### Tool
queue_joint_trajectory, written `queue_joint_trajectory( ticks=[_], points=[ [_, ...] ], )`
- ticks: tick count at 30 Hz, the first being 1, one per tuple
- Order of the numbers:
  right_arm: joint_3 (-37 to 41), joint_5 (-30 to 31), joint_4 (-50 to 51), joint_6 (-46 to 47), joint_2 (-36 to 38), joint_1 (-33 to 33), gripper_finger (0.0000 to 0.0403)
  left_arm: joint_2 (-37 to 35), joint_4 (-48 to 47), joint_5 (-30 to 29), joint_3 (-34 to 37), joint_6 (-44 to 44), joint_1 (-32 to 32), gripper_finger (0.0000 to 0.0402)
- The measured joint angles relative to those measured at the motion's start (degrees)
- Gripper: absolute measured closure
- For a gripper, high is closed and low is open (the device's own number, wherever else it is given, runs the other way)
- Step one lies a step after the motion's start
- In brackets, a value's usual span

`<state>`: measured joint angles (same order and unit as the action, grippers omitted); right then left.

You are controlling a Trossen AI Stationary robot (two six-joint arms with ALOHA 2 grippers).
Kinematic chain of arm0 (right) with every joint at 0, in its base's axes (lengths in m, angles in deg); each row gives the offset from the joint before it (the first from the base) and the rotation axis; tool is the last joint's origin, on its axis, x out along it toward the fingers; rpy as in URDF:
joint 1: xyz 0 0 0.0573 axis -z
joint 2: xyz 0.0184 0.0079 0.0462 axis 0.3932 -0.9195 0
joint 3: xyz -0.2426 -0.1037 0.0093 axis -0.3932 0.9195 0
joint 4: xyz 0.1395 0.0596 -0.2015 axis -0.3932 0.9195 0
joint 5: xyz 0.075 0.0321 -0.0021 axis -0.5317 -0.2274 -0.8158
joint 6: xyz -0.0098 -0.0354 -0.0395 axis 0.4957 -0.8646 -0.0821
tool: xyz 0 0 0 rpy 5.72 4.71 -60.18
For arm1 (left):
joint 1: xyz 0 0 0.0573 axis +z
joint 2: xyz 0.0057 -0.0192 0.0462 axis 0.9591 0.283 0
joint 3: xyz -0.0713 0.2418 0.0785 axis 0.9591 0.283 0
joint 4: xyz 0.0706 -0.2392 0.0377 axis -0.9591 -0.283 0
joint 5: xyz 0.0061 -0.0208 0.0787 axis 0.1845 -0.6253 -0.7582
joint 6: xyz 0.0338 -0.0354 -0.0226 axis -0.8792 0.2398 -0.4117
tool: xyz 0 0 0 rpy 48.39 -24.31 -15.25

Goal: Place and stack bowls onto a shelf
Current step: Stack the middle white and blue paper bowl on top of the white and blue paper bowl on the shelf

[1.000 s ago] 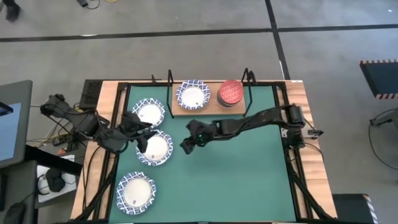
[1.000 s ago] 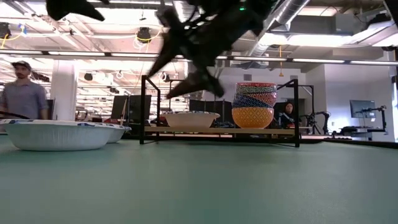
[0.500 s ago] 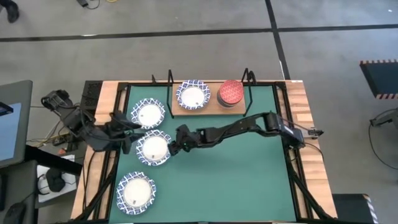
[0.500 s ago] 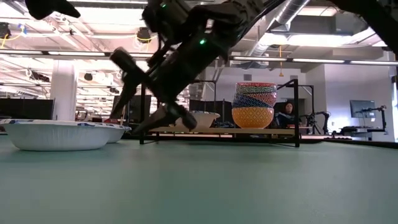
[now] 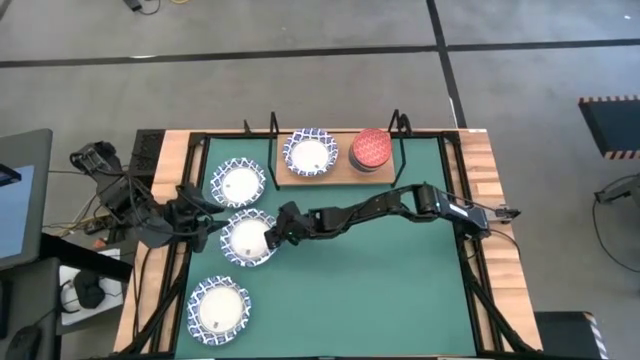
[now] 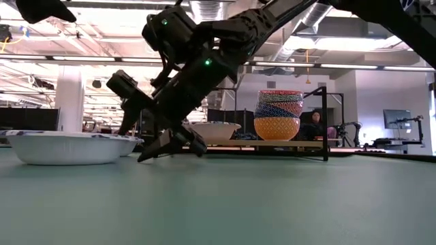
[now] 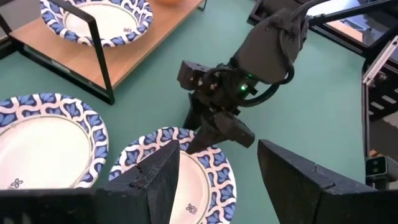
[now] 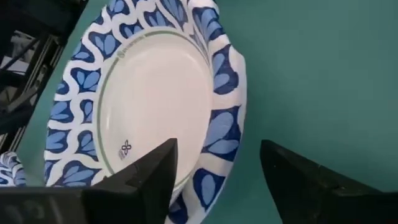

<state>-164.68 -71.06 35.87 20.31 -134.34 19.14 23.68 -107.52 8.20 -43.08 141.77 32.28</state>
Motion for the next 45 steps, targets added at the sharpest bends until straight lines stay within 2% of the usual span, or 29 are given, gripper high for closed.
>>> queue_joint_trajectory(
  ticks=[5,16,21,26,34,38,45],
  points=[
    [-0.02,-0.09,-0.16,-0.05,0.0,0.64,0.0197,0.0,-0.68,-0.89,0.0,1.17,-0.19,0.0201],
    [-0.09,-1.13,-0.35,-2.45,0.0,0.66,0.0337,0.0,-0.64,-2.45,0.0,2.5,-0.17,0.0201],
    [-0.11,-1.66,-0.03,-2.67,0.07,0.52,0.0376,0.0,-0.61,-2.63,0.0,2.75,-0.17,0.0201],
    [-0.01,-2.17,3.8,-5.6,2.23,0.29,0.0382,0.0,-0.6,-2.55,0.0,2.95,-0.17,0.0201],
    [0.0,-2.52,25.42,-21.83,14.48,0.91,0.0382,0.1,-0.31,-3.25,0.0,2.94,-0.17,0.0201],
    [0.0,-2.07,33.51,-28.12,20.76,2.8,0.0382,0.76,0.55,-5.53,0.0,2.9,-0.14,0.0201],
    [-0.02,-0.68,41.05,-38.96,28.97,9.24,0.0382,3.94,4.98,-7.95,-0.02,1.91,-0.14,0.0201]
  ],
)
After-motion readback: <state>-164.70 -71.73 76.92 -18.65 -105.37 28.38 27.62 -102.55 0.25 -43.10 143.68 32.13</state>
